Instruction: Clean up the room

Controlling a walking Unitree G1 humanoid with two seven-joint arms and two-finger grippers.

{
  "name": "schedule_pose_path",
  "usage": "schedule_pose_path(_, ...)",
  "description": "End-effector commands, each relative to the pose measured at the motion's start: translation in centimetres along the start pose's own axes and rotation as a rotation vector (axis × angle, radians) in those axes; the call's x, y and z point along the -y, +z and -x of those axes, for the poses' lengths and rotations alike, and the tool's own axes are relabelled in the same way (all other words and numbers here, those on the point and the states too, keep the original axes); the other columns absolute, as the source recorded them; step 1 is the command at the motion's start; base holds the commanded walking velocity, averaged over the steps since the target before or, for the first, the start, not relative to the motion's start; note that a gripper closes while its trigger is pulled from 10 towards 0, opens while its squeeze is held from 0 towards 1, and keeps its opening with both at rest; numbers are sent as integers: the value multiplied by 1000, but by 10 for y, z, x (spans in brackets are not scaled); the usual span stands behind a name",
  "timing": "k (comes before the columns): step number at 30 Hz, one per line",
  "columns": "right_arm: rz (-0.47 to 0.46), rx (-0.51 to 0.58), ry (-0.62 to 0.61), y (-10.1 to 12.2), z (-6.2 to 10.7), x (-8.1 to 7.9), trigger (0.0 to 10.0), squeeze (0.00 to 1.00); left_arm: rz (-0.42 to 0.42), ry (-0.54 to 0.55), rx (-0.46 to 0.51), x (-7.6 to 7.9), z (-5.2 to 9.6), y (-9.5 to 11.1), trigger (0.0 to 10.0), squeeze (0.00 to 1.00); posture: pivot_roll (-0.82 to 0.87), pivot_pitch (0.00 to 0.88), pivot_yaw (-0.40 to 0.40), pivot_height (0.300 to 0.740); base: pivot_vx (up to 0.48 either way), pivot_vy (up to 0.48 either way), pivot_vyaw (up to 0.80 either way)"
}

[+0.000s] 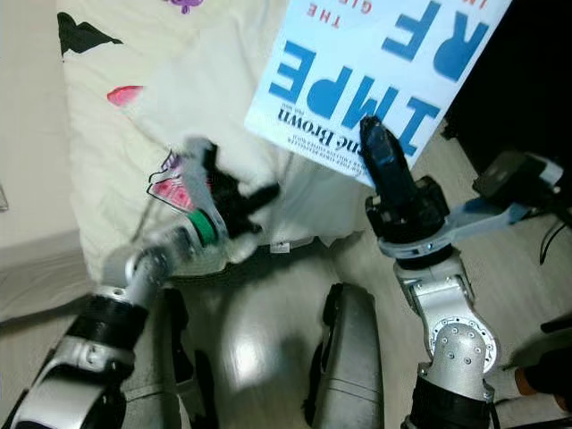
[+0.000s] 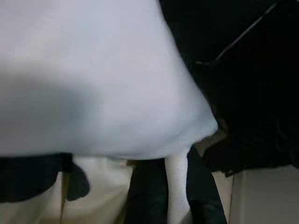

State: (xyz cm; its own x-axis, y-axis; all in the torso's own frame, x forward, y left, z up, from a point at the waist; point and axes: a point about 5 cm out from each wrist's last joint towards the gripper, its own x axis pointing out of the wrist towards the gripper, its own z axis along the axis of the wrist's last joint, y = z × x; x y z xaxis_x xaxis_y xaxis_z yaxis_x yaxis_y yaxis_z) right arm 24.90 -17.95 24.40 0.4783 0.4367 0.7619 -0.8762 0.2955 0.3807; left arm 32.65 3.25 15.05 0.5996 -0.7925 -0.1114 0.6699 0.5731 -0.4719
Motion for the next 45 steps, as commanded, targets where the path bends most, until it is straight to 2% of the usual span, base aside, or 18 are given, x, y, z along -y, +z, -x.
schedule_pose_path(1, 8, 21, 24, 4, 0, -2, 0, 0, 57, -58, -118, 8, -2, -28, 10000, 0, 12, 202, 83, 522, 0, 0, 0)
schedule_pose_path(9, 6, 17, 9, 3, 5, -1, 0, 0, 139, 37, -224, 20, -21, -55, 10000, 0, -10, 180, 89, 522, 0, 0, 0)
schedule_pose_path(10, 7, 15, 6, 3, 6, 0, 0, 0, 173, 52, -209, 25, -27, -55, 10000, 1000, -13, 175, 89, 522, 0, 0, 0)
schedule_pose_path(16, 9, 11, 3, 4, 6, 1, 0, 0, 260, -53, -204, 45, -32, -52, 10000, 1000, -16, 164, 87, 522, 0, 0, 0)
schedule_pose_path(22, 1, 5, 7, 1, 4, 3, 0, 0, 420, -321, -192, 75, -25, -43, 10000, 1000, -15, 152, 87, 522, 0, 0, 0)
schedule_pose_path(29, 0, 3, 7, 1, 4, 3, 0, 0, 367, -506, -167, 89, -12, -30, 10000, 1000, -15, 152, 87, 522, 0, 0, 0)
schedule_pose_path(31, -1, 3, 7, 0, 4, 4, 0, 0, 321, -616, -144, 95, 0, -21, 10000, 1000, -14, 144, 85, 522, 0, 0, 0)
schedule_pose_path(32, 1, 4, 6, 1, 4, 3, 0, 0, 131, -590, -128, 84, 10, -13, 10000, 322, -8, 151, 89, 522, 0, 0, 0)
schedule_pose_path(33, 3, 5, 4, 1, 4, 3, 0, 0, -7, -559, -125, 75, 17, -7, 10000, 0, -8, 151, 89, 522, 0, 0, 0)
schedule_pose_path(34, 3, 5, 4, 1, 4, 3, 0, 0, -7, -559, -125, 75, 17, -7, 10000, 0, -8, 151, 89, 522, 0, 0, 0)
schedule_pose_path(36, 3, 4, -2, 0, 6, 2, 0, 0, -392, -484, -162, 56, 34, -5, 10000, 0, -2, 159, 86, 522, 0, 0, 0)
schedule_pose_path(37, 3, 4, -2, 0, 6, 2, 0, 0, -392, -484, -162, 56, 34, -5, 10000, 0, -2, 159, 86, 522, 0, 0, 0)
schedule_pose_path(38, 1, 2, -6, 0, 7, 2, 0, 0, -558, -449, -200, 47, 41, -9, 10000, 0, 5, 168, 87, 522, 0, 0, 0)
schedule_pose_path(39, 1, 2, -6, 0, 7, 2, 0, 0, -558, -449, -200, 47, 41, -9, 10000, 0, 5, 168, 87, 522, 0, 0, 0)
schedule_pose_path(41, -2, -2, -12, -2, 6, 3, 0, 0, -848, -274, -258, 20, 49, -12, 10000, 0, 10, 176, 84, 522, 0, 0, 0)
schedule_pose_path(43, -2, -2, -12, -2, 6, 3, 0, 0, -848, -274, -258, 20, 49, -12, 10000, 0, 10, 176, 84, 522, 0, 0, 0)
schedule_pose_path(44, -4, -4, -13, -3, 6, 3, 0, 0, -864, -124, -225, 5, 47, -5, 10000, 0, 12, 178, 82, 522, 0, 0, 0)
schedule_pose_path(45, -4, -4, -13, -3, 6, 3, 0, 0, -864, -124, -225, 5, 47, -5, 10000, 0, 12, 178, 82, 522, 0, 0, 0)
